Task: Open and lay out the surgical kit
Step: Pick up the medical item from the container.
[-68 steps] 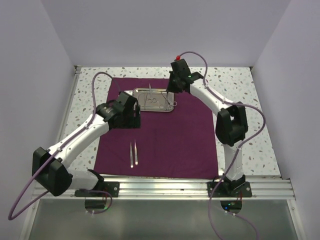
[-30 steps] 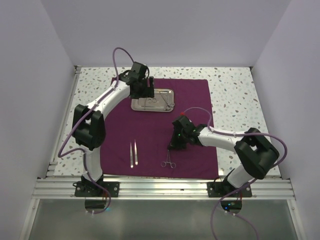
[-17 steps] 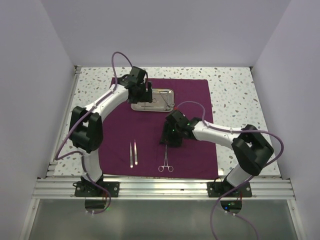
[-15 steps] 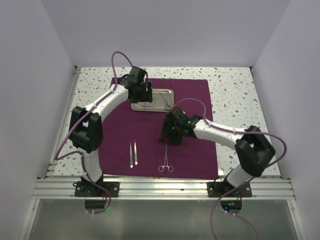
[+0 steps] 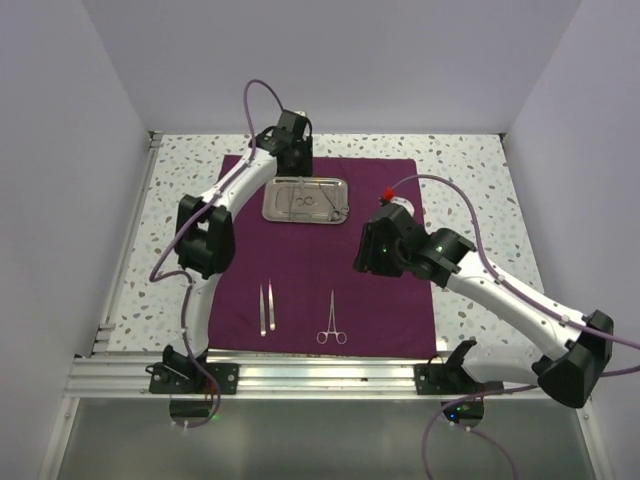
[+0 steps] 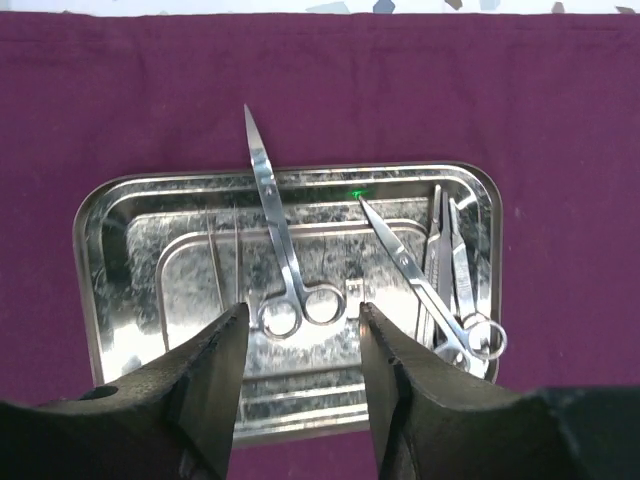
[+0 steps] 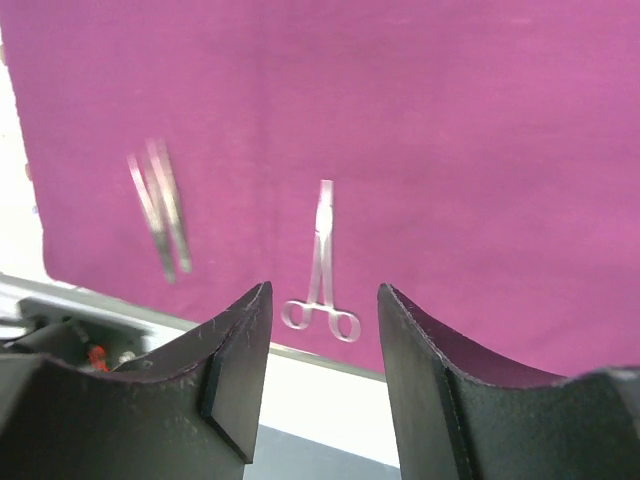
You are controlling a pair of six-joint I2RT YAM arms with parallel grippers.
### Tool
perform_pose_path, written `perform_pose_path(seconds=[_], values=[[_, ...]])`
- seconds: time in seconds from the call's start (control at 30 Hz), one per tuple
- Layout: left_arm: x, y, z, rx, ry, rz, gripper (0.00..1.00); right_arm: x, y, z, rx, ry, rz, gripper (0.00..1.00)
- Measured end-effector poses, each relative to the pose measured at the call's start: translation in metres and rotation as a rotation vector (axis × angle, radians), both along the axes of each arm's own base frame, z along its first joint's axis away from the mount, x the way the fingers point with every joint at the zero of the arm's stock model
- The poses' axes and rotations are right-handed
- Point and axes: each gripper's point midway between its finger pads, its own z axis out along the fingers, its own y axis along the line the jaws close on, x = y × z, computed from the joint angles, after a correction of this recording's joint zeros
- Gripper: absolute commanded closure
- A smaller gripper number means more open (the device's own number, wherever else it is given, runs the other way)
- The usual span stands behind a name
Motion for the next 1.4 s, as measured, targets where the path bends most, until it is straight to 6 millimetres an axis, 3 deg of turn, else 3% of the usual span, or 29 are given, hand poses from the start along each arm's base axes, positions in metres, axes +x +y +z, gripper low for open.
perform_pose_path(seconds=[0.23,0.53,0.7,1.2,1.4], values=[[0.03,-0.004,-0.048,0.045,0.023,0.011,0.5,-0.017,-0.047,0.012,-0.091,-0.032,-0.071,0.51],[0.037,0.002,-0.082,0.076,0.051,0.029,0.51,-0.032,-0.079,0.011,-0.173,-0.015,-0.128,0.51],[0.04,0.001,-0.09,0.076,0.05,0.03,0.54,-0.036,-0.084,0.008,-0.198,0.002,-0.131,0.52],[0.052,-0.001,-0.096,0.07,0.02,0.036,0.92,-0.035,-0.083,0.0,-0.232,0.028,-0.122,0.55],[0.051,-0.001,-0.096,0.068,0.02,0.038,1.0,-0.035,-0.082,0.0,-0.228,0.03,-0.118,0.56]])
